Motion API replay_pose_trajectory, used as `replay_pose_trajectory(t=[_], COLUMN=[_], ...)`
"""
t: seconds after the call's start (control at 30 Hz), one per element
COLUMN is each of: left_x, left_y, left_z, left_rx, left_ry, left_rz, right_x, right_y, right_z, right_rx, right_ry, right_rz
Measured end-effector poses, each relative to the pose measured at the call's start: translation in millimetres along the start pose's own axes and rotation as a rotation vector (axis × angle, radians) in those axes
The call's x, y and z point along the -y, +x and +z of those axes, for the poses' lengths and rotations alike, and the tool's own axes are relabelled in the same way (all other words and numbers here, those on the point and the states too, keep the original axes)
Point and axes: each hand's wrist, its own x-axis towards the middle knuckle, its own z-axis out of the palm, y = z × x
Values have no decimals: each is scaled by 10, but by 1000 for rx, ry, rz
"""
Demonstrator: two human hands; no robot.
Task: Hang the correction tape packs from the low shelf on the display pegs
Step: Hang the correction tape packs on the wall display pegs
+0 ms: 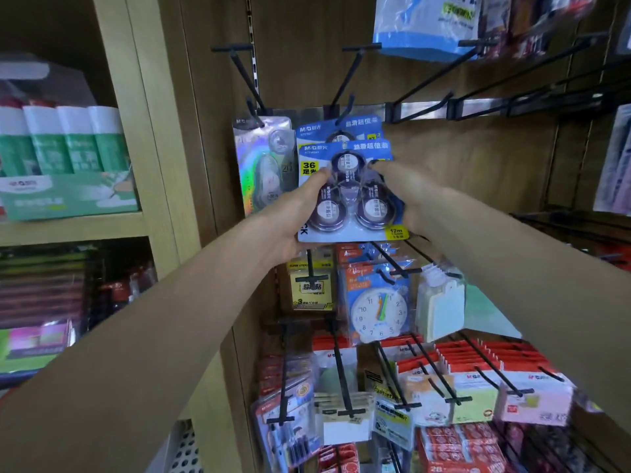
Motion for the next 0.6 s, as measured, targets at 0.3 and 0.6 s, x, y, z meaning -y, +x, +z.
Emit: replay_pose_trajectory(t=[0.3, 0.6], left_x=[-13, 206], left_y=[30, -103], left_z=[-24, -7], left_rx=[45, -187], left_ry=[15, 80], left_rz=[-66, 347], right_x=[-21, -207], right_y=[-38, -201], right_z=[-22, -183], right_rx=[-29, -4], right_ry=[-83, -27], right_rz=[-39, -146])
